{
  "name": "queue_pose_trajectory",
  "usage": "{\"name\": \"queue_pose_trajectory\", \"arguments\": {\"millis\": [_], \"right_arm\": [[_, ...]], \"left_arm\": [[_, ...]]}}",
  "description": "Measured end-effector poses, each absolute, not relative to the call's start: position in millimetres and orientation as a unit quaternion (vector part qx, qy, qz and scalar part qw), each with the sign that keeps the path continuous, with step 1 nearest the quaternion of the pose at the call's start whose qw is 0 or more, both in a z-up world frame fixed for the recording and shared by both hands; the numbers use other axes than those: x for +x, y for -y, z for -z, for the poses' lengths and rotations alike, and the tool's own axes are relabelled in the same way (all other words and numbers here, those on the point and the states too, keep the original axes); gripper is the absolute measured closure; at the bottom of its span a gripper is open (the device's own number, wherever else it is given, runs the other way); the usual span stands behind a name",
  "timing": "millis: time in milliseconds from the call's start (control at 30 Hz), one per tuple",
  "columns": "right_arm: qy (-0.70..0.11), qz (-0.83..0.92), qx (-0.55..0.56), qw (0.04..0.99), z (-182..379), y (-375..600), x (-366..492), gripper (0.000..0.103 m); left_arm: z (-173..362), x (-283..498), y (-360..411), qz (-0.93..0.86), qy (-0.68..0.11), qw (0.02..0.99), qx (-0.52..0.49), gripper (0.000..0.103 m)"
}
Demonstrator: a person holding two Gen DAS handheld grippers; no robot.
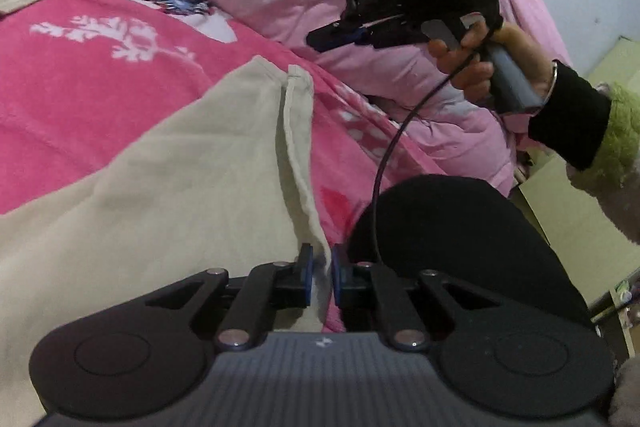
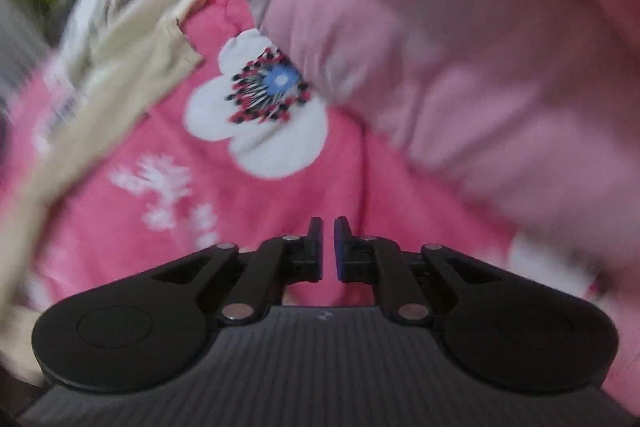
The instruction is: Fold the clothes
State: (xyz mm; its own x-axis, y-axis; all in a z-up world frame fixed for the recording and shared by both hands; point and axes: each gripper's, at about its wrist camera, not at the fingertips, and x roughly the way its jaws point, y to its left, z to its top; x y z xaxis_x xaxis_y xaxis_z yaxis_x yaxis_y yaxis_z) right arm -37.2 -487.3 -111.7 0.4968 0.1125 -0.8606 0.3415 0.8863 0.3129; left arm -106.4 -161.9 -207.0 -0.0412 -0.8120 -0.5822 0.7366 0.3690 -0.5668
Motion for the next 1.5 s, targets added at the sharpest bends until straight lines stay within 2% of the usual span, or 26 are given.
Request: {"name": "queue_pose_trajectory", "arguments": {"millis": [33,67,100,267,500,567,633,667,800,1033,1167,1267,1333,1367,1467,1500], "right_arm": [[-0.507,0.063,0.267,0.817,116.5,490.4,-40.2,0.074],[-0.517,0.059,0.296,0.801,122.3,491.7,-41.6,0.060],[-0.529,0.056,0.312,0.787,129.5,490.4,-40.6,0.056],[-0.570,0.057,0.360,0.737,158.1,481.5,-33.3,0.052],[-0.586,0.030,0.262,0.766,157.2,449.1,-14.6,0.050],[-0.591,0.019,0.233,0.772,156.3,438.9,-9.9,0.052],[-0.596,0.008,0.204,0.777,155.5,428.6,-5.3,0.072],[-0.598,0.003,0.189,0.779,155.0,423.4,-3.0,0.088],[-0.570,-0.013,0.140,0.810,128.9,406.5,-3.8,0.096],[-0.467,-0.038,0.065,0.881,50.5,383.0,-6.6,0.097],[-0.416,-0.069,0.036,0.906,29.1,379.0,8.4,0.097],[-0.416,-0.072,0.035,0.906,43.4,379.4,27.3,0.095],[-0.447,-0.048,0.041,0.892,64.6,389.7,38.9,0.092],[-0.462,-0.031,0.055,0.884,75.6,399.5,41.7,0.087],[-0.490,0.004,0.134,0.861,101.8,427.8,31.4,0.084],[-0.496,0.007,0.158,0.854,107.6,431.9,24.4,0.078]], "left_arm": [[206.5,-108.4,163.2,0.562,-0.454,0.690,-0.039,0.092],[205.4,-108.8,165.0,0.563,-0.455,0.689,-0.038,0.092],[204.2,-109.2,166.8,0.564,-0.455,0.688,-0.038,0.092],[202.7,-116.0,164.8,0.567,-0.457,0.685,-0.038,0.092],[200.3,-123.5,159.2,0.569,-0.456,0.683,-0.040,0.092],[200.8,-125.3,158.9,0.568,-0.454,0.685,-0.039,0.092],[199.9,-129.1,155.8,0.567,-0.453,0.687,-0.040,0.093],[199.4,-130.1,154.7,0.567,-0.452,0.687,-0.042,0.093],[197.9,-132.0,152.4,0.568,-0.450,0.687,-0.049,0.094],[184.7,-122.5,145.5,0.572,-0.431,0.693,-0.087,0.094],[181.6,-109.2,146.0,0.566,-0.429,0.696,-0.106,0.095],[190.1,-102.1,153.0,0.560,-0.439,0.695,-0.104,0.095],[202.3,-98.2,158.3,0.550,-0.461,0.689,-0.100,0.095],[207.5,-96.8,159.3,0.546,-0.471,0.686,-0.099,0.095],[212.1,-94.8,152.7,0.540,-0.481,0.682,-0.108,0.093],[212.5,-93.9,150.0,0.539,-0.483,0.681,-0.112,0.091]]}}
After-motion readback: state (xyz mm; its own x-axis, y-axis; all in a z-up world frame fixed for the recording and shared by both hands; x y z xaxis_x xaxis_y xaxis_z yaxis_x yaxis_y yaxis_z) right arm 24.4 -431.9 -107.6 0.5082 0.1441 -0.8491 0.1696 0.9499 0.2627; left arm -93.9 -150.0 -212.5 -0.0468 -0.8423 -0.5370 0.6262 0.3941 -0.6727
